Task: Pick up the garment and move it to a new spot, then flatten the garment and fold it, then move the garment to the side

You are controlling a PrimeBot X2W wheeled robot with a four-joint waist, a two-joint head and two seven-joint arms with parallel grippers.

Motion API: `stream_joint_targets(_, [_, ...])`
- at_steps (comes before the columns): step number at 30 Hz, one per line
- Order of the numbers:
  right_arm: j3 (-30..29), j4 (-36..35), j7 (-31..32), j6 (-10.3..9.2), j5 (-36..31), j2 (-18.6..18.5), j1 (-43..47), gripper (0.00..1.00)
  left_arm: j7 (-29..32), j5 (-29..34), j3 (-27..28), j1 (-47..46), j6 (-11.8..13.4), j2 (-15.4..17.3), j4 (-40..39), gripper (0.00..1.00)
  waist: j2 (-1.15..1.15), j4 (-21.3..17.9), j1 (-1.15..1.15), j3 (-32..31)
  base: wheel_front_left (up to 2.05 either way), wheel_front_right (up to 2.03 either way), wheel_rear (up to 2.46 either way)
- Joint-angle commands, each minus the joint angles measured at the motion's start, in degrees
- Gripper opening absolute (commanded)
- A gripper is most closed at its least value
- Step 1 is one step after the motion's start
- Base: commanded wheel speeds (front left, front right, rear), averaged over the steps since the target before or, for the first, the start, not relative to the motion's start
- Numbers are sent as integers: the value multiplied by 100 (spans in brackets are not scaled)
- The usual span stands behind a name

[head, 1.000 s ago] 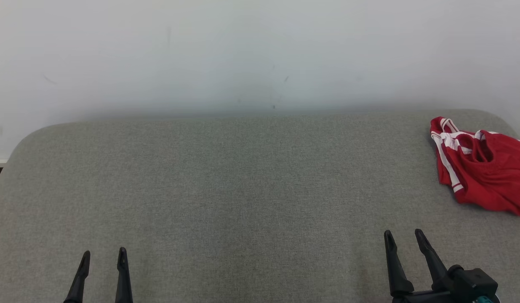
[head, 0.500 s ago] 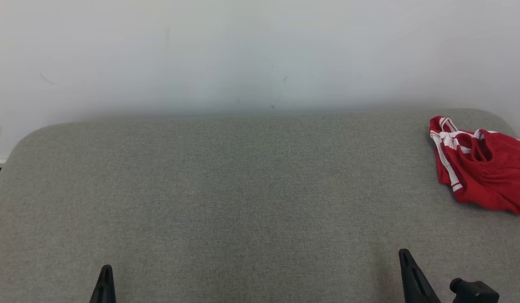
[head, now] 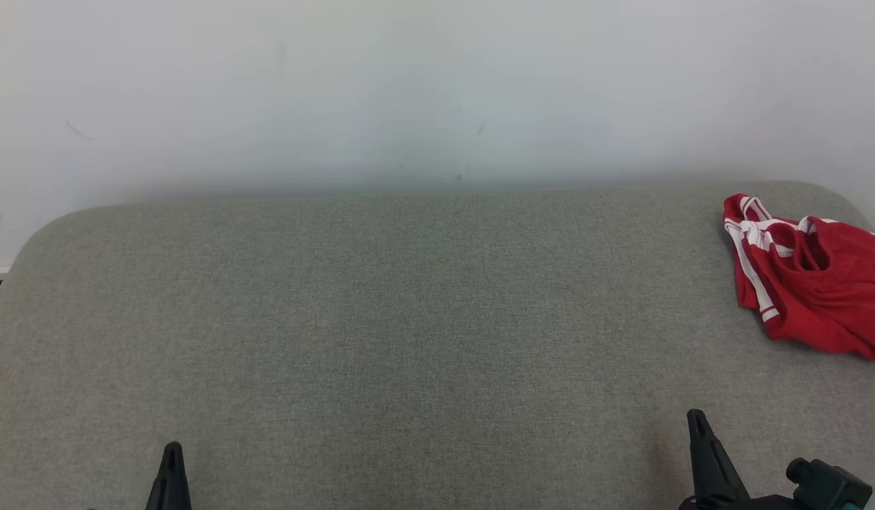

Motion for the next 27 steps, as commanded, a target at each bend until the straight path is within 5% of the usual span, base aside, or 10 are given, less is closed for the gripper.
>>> stream_joint_targets(1, [-44, -82, 39, -2, 250, -22, -183, 0, 53, -273, 21, -187, 2, 13, -54, 0, 0, 0, 0, 2, 0, 0, 0])
stream_joint_targets(27, [-276, -45, 483, -4, 2182, -21, -406, 0, 575, -2317, 47, -455, 4, -1, 74, 0, 0, 1, 0, 36, 0, 0, 0])
